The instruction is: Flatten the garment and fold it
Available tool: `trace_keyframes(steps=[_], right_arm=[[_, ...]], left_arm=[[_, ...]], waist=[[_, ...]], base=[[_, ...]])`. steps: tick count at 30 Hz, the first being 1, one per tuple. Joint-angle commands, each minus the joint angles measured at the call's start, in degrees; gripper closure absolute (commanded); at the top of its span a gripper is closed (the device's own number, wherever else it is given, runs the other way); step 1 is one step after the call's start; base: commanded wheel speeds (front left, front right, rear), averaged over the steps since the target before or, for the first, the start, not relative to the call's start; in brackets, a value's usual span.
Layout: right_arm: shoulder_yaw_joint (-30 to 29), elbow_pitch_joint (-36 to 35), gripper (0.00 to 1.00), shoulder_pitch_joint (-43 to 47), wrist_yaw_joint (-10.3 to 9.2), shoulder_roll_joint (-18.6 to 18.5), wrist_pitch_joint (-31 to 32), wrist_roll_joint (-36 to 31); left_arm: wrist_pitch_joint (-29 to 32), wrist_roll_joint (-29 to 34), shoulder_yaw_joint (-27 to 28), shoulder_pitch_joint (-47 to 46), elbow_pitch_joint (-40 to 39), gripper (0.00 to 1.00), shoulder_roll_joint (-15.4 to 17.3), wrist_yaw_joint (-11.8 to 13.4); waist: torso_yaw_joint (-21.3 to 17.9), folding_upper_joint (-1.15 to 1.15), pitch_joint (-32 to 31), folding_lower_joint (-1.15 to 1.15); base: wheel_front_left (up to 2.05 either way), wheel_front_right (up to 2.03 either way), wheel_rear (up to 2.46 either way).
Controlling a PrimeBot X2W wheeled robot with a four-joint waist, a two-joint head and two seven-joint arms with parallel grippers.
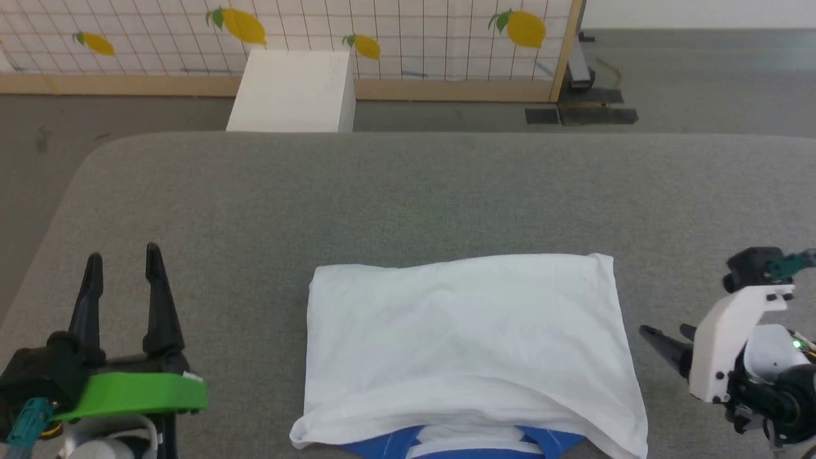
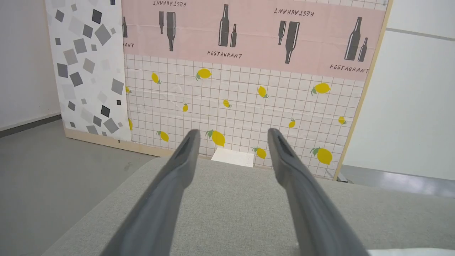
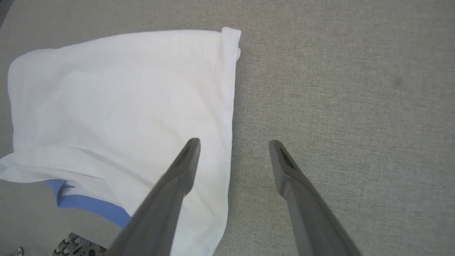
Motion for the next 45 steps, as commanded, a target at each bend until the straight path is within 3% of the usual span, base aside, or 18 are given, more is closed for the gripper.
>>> trace_keyframes(steps=[1, 9, 24, 28, 29, 30, 31, 40, 45], right_arm=[[1.6, 1.4, 0.00, -1.6, -0.08, -1.1, 0.5, 0.8], [7.9, 7.6, 0.00, -4.4, -0.08, -6.1, 0.5, 5.4], [19.0, 11.2, 0.00, -6.7, -0.08, -6.2, -2.2, 11.2], [20.5, 12.2, 0.00, -7.4, -0.08, -7.1, -2.3, 11.3], [20.9, 12.6, 0.53, -7.5, -0.08, -7.5, -2.2, 11.2], [21.0, 12.9, 0.80, -7.6, -0.08, -7.8, -2.2, 11.3], [20.9, 13.3, 1.00, -7.7, -0.08, -7.9, -2.4, 11.4], [16.7, 15.1, 1.00, -7.9, -0.08, -9.2, -5.0, 12.4], [10.4, 16.8, 1.00, -7.3, -0.08, -11.9, -6.0, 10.6]], left_arm=[[-0.8, 1.7, -0.2, -1.6, -0.2, 0.00, -1.0, -0.4], [-1.4, 6.7, 0.4, -3.7, -0.7, 0.00, -5.8, -2.0], [-1.4, 11.1, 3.3, -4.8, 3.2, 0.00, -12.2, -8.4], [-1.4, 11.4, 3.4, -5.0, 4.2, 0.00, -13.0, -9.1], [-1.4, 11.5, 3.4, -5.0, 4.4, 0.00, -13.1, -9.3], [-1.4, 11.7, 3.5, -5.1, 4.6, 0.00, -13.2, -9.5], [-1.4, 11.8, 3.6, -5.0, 4.7, 0.00, -13.3, -9.6], [-1.4, 12.4, 4.6, -4.3, 5.3, 0.00, -14.3, -10.3], [-1.4, 12.8, 4.6, -3.8, 5.5, 0.00, -14.6, -10.9]], waist=[[0.5, 0.00, 1.9, 0.00], [2.5, 0.00, 6.3, 0.00], [4.3, 0.00, 8.8, 0.00], [4.4, 0.00, 8.7, 0.00], [4.4, 0.00, 8.7, 0.00], [4.4, 0.00, 8.6, 0.00], [4.4, 0.00, 8.6, 0.00], [3.9, 0.00, 7.9, 0.00], [3.3, 0.00, 7.6, 0.00]], base=[[0.00, 0.00, 0.00], [0.00, 0.00, 0.00], [0.00, 0.00, 0.00], [0.00, 0.00, 0.00], [0.00, 0.00, 0.00], [0.00, 0.00, 0.00], [0.00, 0.00, 0.00], [0.00, 0.00, 0.00], [0.00, 0.00, 0.00]])
